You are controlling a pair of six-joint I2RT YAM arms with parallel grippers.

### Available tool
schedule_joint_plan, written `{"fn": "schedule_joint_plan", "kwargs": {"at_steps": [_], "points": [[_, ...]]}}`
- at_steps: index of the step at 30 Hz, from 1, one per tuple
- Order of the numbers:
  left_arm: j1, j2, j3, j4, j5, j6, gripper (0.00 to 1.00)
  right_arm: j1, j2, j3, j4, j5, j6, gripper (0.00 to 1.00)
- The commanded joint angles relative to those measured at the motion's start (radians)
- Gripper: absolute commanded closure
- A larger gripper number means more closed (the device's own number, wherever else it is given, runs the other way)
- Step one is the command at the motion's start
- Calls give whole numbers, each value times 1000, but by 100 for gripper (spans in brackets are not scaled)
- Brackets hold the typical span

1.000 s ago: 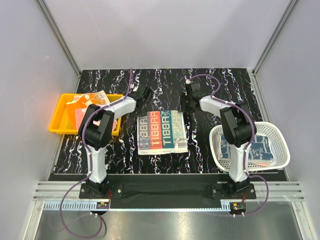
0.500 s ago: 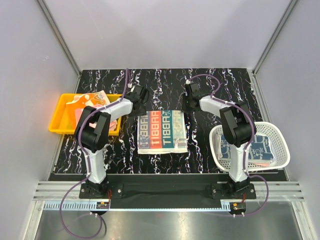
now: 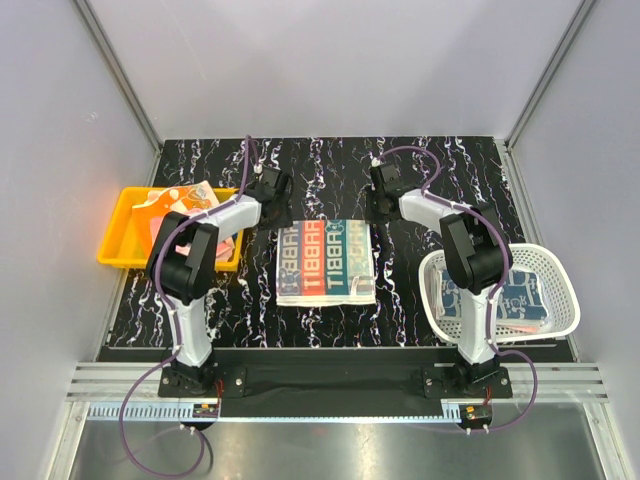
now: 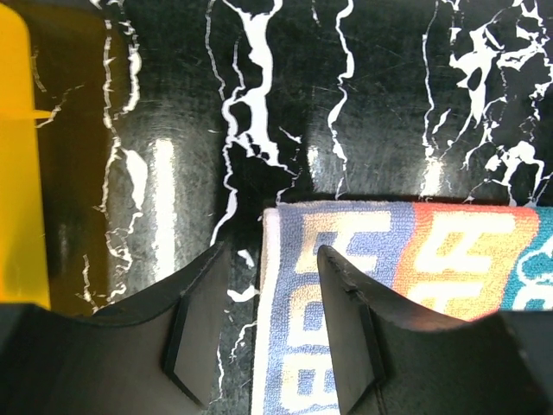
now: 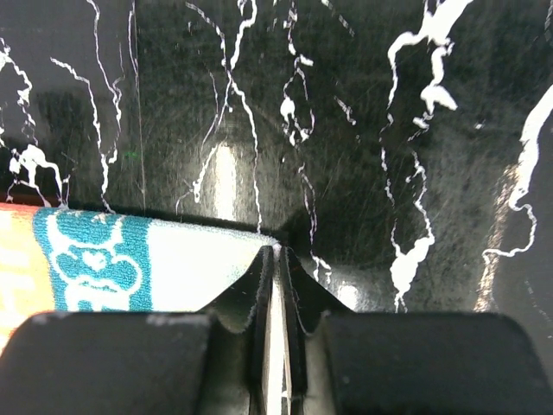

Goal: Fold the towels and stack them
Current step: Fold the towel

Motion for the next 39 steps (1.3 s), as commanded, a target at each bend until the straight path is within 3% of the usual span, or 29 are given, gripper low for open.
{"fn": "schedule_joint_plan", "kwargs": {"at_steps": [1, 9, 35, 39], "points": [[11, 17, 26, 52, 41, 3, 50, 4, 20, 58, -12, 48, -34, 89], [31, 60, 35, 101, 99, -6, 51, -6, 48, 84, -13, 36, -68, 89], [76, 65, 35, 236, 167, 13, 72, -36, 66, 113, -15, 11, -79, 93], [77, 73, 47, 237, 178, 21, 86, -37, 66, 116, -12, 5, -74, 94]]}}
